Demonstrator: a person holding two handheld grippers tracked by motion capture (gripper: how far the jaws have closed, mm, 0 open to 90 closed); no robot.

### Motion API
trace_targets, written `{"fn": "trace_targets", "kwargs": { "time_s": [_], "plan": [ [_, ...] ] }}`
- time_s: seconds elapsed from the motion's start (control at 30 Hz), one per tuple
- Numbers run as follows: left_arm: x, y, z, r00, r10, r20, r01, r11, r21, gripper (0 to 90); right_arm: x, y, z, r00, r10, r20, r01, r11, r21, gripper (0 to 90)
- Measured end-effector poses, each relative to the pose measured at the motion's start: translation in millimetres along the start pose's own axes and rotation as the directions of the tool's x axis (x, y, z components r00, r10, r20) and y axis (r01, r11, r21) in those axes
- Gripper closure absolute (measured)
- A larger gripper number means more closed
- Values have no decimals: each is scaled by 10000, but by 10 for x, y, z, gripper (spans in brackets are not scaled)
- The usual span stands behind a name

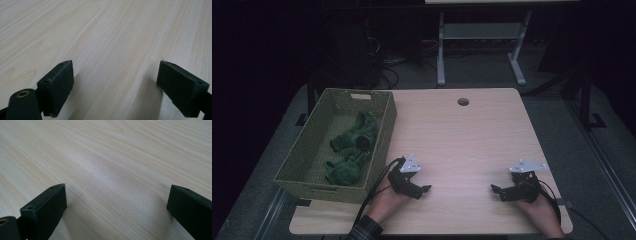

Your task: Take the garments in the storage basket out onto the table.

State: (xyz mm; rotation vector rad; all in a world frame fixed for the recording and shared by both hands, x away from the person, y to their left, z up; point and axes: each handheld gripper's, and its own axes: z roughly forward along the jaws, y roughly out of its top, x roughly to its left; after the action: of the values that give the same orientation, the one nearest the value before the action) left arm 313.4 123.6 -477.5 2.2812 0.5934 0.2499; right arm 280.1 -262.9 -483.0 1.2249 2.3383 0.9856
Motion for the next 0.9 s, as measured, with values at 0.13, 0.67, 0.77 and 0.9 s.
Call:
{"fn": "trace_targets", "kwargs": {
  "time_s": [0.13, 0.67, 0.77, 0.9],
  "plan": [
    [-2, 0, 1, 10000, -3, -24, 3, 10000, 0, 132, -1, 0, 0, 10000, -7, 4, 7, 10000, 2, 22],
    [-9, 67, -54, 9998, -202, -90, 202, 9998, -19, 141, -1, 0, 1, 10000, -15, -5, 15, 10000, -7, 22],
    [1, 103, -82, 9999, -158, -55, 158, 9999, 34, 142, 0, 0, 0, 10000, -1, -7, 1, 10000, -2, 22],
    [17, 133, -126, 9997, -251, 64, 251, 9997, 18, 142, -1, 0, 0, 10000, -5, -6, 5, 10000, -4, 22]
  ]
}}
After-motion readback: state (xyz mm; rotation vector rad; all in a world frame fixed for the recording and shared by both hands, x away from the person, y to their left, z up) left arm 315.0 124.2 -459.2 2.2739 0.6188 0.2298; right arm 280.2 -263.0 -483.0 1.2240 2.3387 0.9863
